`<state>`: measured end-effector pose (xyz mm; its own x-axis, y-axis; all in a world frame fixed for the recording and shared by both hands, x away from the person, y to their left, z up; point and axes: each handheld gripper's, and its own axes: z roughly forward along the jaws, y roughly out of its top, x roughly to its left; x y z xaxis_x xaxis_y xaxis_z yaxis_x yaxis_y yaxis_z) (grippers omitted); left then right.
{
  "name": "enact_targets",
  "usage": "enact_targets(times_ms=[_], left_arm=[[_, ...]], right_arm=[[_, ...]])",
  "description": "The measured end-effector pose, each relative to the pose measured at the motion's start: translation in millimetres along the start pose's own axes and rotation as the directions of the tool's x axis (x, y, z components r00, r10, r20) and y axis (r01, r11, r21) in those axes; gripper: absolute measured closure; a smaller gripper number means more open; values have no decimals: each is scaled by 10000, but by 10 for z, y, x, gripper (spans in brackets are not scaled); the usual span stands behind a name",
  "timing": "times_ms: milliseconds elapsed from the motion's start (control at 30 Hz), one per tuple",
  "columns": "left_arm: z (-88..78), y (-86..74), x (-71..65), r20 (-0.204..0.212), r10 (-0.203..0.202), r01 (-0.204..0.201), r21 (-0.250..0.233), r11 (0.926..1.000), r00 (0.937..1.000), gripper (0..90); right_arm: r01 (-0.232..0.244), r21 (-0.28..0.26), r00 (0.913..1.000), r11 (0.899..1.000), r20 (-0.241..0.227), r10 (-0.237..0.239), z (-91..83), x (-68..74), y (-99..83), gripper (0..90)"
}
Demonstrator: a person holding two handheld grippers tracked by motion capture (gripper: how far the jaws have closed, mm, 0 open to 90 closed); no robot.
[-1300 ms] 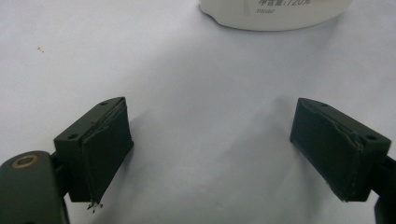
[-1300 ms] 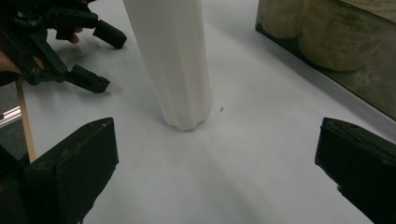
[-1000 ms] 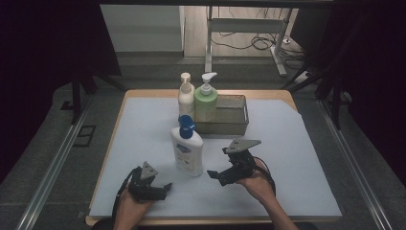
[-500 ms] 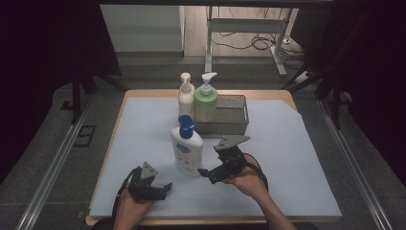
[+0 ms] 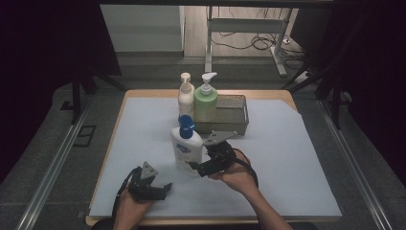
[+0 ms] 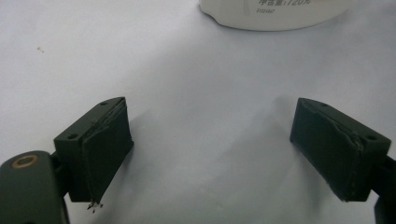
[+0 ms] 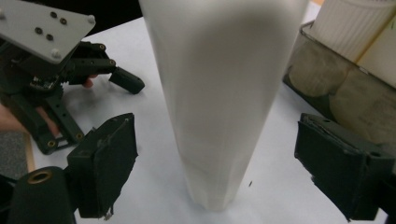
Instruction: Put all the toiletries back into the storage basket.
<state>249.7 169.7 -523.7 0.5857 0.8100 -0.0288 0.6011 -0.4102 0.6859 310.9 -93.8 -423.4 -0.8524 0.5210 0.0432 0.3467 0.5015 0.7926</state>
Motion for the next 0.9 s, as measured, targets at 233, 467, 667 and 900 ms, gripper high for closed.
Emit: enact_targets(times_ms=[233,467,667,900], left_arm=[[0,0,0,0,-2,2,2,10000,10000,121],[0,0,0,-4,1,-1,2,10000,10000,120],[0,1,-1,-4,-4,4,4,10000,10000,121],[1,1,-1,-7,-3,3,9,10000,10000,121]], right_arm=[[229,-253,9996,9994,140,-225,103,8,74,172],[330,-574,9992,9978,243,-316,198,24,151,234],[351,-735,9991,9967,253,-334,267,41,196,307],[325,-601,9992,9977,268,-310,311,58,213,382]])
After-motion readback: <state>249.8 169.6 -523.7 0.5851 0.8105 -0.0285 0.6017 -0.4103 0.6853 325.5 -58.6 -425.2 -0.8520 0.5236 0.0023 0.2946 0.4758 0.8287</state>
